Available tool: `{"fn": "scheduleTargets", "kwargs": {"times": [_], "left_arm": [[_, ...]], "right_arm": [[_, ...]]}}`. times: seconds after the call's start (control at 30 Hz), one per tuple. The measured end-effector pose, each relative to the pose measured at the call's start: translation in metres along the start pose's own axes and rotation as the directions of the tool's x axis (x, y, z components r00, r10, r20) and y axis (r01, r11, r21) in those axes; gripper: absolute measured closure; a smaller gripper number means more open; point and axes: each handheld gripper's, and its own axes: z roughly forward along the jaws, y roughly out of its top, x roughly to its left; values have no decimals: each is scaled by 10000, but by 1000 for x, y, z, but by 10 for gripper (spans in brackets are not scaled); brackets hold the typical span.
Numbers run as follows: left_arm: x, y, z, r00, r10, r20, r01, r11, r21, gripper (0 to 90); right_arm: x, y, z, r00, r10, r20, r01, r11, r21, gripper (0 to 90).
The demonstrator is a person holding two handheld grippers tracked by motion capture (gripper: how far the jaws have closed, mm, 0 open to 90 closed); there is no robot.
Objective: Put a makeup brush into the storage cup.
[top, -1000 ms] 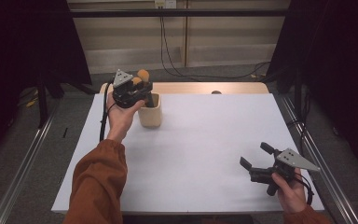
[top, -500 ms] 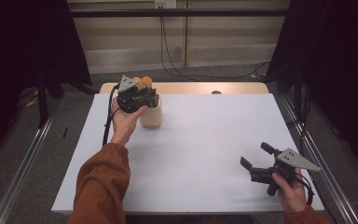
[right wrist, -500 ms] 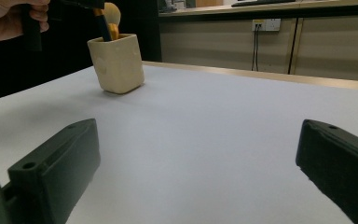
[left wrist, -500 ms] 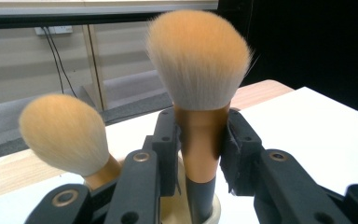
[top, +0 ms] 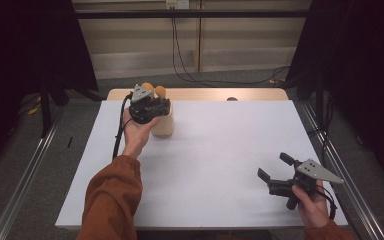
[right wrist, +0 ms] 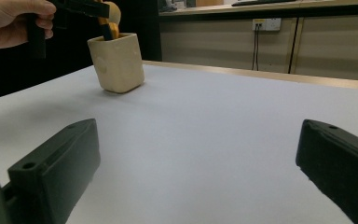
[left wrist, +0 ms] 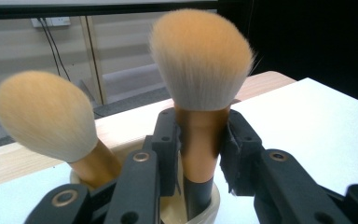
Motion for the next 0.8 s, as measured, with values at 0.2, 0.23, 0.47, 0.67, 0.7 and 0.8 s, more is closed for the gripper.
{"fn": "scheduleTargets", "kwargs": {"times": [0.2, 0.23, 0.47, 0.67, 0.7, 0.8], "left_arm": [[-3, -4, 4, 10000, -79, -58, 80, 9999, 116, 657], [-3, -5, 3, 9999, 98, -65, -96, 9997, 216, 642], [0, -9, -3, 9994, 7, -338, -3, 9999, 105, 505], [3, -10, -13, 9981, 59, -614, -70, 9998, -184, 379], [3, -10, -14, 9984, 58, -568, -71, 9997, -227, 360], [4, -11, -17, 9981, -35, -617, 18, 9996, -276, 298]], "right_arm": [[0, 0, 0, 10000, -56, -30, 56, 10000, 6, 0], [0, 0, 0, 10000, -65, -21, 65, 10000, -1, 0], [1, -1, 0, 9999, -89, -65, 89, 10000, 18, 0], [1, -1, 1, 10000, -80, -56, 81, 10000, 35, 0], [1, -1, 1, 9999, -81, -59, 82, 10000, 41, 0], [0, -1, 1, 10000, -68, -55, 68, 10000, 32, 0]]}}
